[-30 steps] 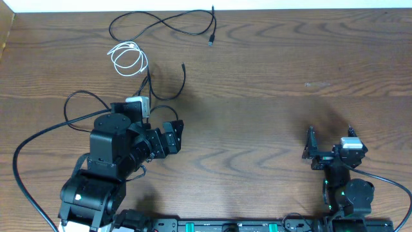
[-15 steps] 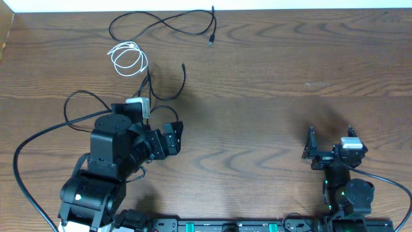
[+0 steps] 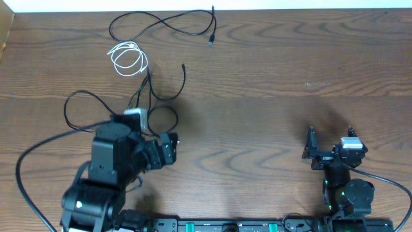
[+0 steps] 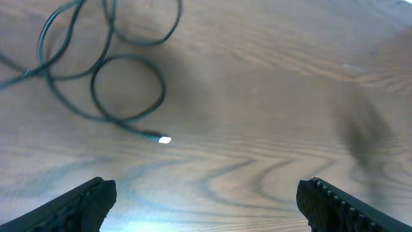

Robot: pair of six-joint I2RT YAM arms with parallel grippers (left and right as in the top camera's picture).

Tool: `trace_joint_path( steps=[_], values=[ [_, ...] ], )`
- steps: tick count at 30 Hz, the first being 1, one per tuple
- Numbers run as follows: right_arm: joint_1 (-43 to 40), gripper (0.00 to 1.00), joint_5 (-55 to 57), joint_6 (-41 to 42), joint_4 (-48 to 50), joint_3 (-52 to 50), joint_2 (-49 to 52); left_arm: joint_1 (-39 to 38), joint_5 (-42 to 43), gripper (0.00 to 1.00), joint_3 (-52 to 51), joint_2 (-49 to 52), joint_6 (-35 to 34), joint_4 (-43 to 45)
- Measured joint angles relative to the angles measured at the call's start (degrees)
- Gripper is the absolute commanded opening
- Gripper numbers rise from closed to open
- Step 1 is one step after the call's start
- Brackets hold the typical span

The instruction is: Untangle cables

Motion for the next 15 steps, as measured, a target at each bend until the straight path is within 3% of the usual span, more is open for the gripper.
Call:
trace_joint_path(
  steps=[8, 15],
  values=[
    [0.0, 0.99, 0.0, 0.0, 0.0, 0.0, -0.2, 1.7, -1.6, 0.98, -8.3, -12.5, 1.3, -0.5],
    [0.0, 0.99, 0.0, 0.0, 0.0, 0.0, -0.2, 1.7, -2.9, 0.98, -10.6, -23.4, 8.3, -0.2]
  ],
)
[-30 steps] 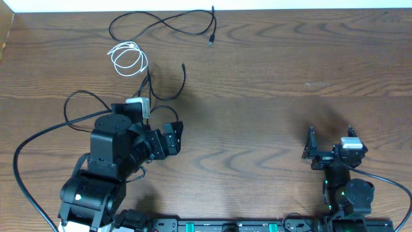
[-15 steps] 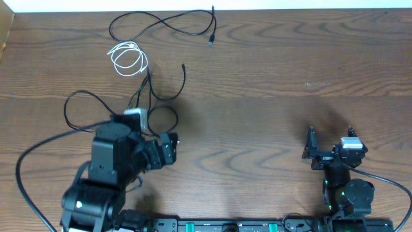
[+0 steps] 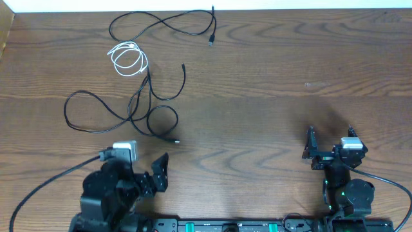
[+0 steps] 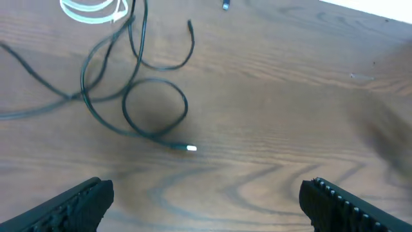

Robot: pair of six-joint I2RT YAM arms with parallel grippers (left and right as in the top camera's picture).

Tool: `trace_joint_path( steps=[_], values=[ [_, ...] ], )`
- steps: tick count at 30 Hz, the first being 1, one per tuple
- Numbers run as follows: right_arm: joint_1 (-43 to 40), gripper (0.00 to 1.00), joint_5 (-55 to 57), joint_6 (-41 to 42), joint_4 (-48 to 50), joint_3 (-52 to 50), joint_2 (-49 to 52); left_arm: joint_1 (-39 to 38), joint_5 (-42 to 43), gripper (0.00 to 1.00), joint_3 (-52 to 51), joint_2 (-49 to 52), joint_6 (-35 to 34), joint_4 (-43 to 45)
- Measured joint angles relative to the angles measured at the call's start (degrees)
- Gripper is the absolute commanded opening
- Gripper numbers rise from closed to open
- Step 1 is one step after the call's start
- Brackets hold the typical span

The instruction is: Untangle cables

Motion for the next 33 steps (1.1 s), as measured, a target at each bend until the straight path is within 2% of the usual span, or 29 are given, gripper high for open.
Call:
trace_joint_path(
  steps=[5, 11, 22, 33],
  values=[
    [0.0, 0.99, 0.0, 0.0, 0.0, 0.0, 0.0, 0.3, -0.1, 0.98, -3.2, -1.4, 5.0, 4.5],
    [0.0, 0.99, 0.0, 0.0, 0.0, 0.0, 0.0, 4.4, -0.2, 0.98, -8.0, -5.3, 7.4, 11.2],
    [0.0, 0.99, 0.0, 0.0, 0.0, 0.0, 0.0, 7.1, -0.2, 0.98, -20.0, -12.8, 8.0, 23.8],
    [0.0, 0.99, 0.0, 0.0, 0.0, 0.0, 0.0, 7.1, -0.2, 0.98, -27.3, -16.1, 8.0, 34.8]
  ],
)
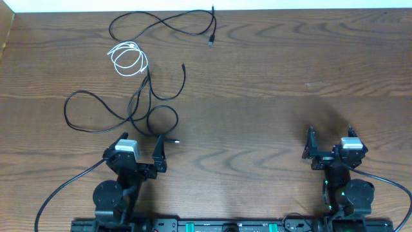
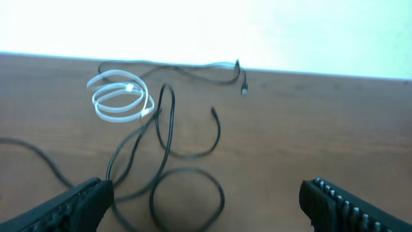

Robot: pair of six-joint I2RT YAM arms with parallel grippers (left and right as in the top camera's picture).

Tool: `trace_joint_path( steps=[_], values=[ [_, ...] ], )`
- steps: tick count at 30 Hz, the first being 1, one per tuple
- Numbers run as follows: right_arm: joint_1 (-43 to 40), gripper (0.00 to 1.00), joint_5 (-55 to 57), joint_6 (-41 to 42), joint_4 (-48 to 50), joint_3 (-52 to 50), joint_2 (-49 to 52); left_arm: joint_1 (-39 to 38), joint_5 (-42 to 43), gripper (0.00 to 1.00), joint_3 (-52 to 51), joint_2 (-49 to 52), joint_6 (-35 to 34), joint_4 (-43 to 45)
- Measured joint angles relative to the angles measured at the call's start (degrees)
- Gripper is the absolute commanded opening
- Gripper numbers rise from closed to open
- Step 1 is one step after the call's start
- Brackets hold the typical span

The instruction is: Untangle cables

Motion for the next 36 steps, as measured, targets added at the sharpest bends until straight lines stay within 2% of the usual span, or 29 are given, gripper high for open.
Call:
trace_joint_path(
  steps=[6, 14, 23, 29, 36],
  values=[
    [0.0, 0.99, 0.0, 0.0, 0.0, 0.0, 0.0, 0.0, -0.2, 0.98, -3.3, -0.2, 0.0, 5.1],
    [0.0, 0.99, 0.0, 0.0, 0.0, 0.0, 0.0, 0.0, -4.2, 0.98, -4.8, -0.2, 0.0, 6.9],
    [0.0, 0.99, 0.0, 0.0, 0.0, 0.0, 0.0, 0.0, -6.0, 0.98, -9.7, -0.2, 0.0, 18.4],
    [0.0, 0.99, 0.0, 0.0, 0.0, 0.0, 0.0, 0.0, -6.2, 0.98, -10.7, -0.2, 0.0, 19.4],
    [0.0, 0.99, 0.0, 0.0, 0.0, 0.0, 0.0, 0.0, -7.2, 0.98, -10.6, -0.2, 0.0, 14.7]
  ],
)
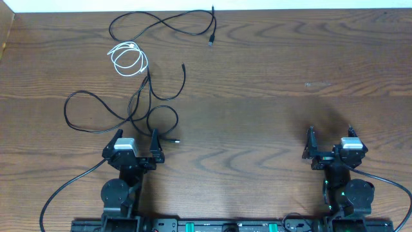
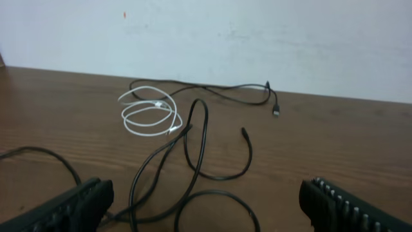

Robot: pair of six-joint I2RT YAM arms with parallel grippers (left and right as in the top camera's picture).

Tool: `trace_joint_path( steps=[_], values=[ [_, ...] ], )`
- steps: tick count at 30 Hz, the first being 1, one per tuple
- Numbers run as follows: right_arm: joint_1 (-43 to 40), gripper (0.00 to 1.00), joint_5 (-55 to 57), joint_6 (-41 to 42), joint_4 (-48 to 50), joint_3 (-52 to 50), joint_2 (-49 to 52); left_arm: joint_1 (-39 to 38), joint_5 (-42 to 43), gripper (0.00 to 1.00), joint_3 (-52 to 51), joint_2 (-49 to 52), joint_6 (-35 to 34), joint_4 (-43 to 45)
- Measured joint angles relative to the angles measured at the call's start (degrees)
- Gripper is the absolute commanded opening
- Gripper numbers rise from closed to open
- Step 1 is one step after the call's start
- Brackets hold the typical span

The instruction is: Untangle cables

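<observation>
Three cables lie at the table's far left. A thin black cable snakes along the back edge. A coiled white cable lies below it. A long black cable loops and crosses over itself, and one strand reaches up beside the white coil. My left gripper stands open and holds nothing, just in front of the lowest black loop. My right gripper stands open and holds nothing at the front right, far from the cables.
The brown wooden table stretches bare to the right of the cables. A white wall stands behind its back edge. Both arm bases sit on a rail at the front edge.
My left arm has settled a little further back and left at its base. Its wrist view now takes in all three cables and the wall. The cables and right arm have not moved.
My left arm first reached over the table beside the lowest black loop, open and holding nothing. Then it stood withdrawn near the front edge, then folded at its base, where it remains. The cables lie the same throughout; the right arm stayed still.
</observation>
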Motion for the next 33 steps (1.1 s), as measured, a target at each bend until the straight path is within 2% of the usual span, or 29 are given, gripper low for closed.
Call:
trace_joint_path(
  steps=[15, 33],
  values=[
    [0.0, 0.99, 0.0, 0.0, 0.0, 0.0, 0.0, 0.0, -0.3, 0.98, 0.2, 0.0, 4.3, -0.6],
    [0.0, 0.99, 0.0, 0.0, 0.0, 0.0, 0.0, 0.0, -0.3, 0.98, 0.3, 0.0, 4.7, -0.7]
  ],
)
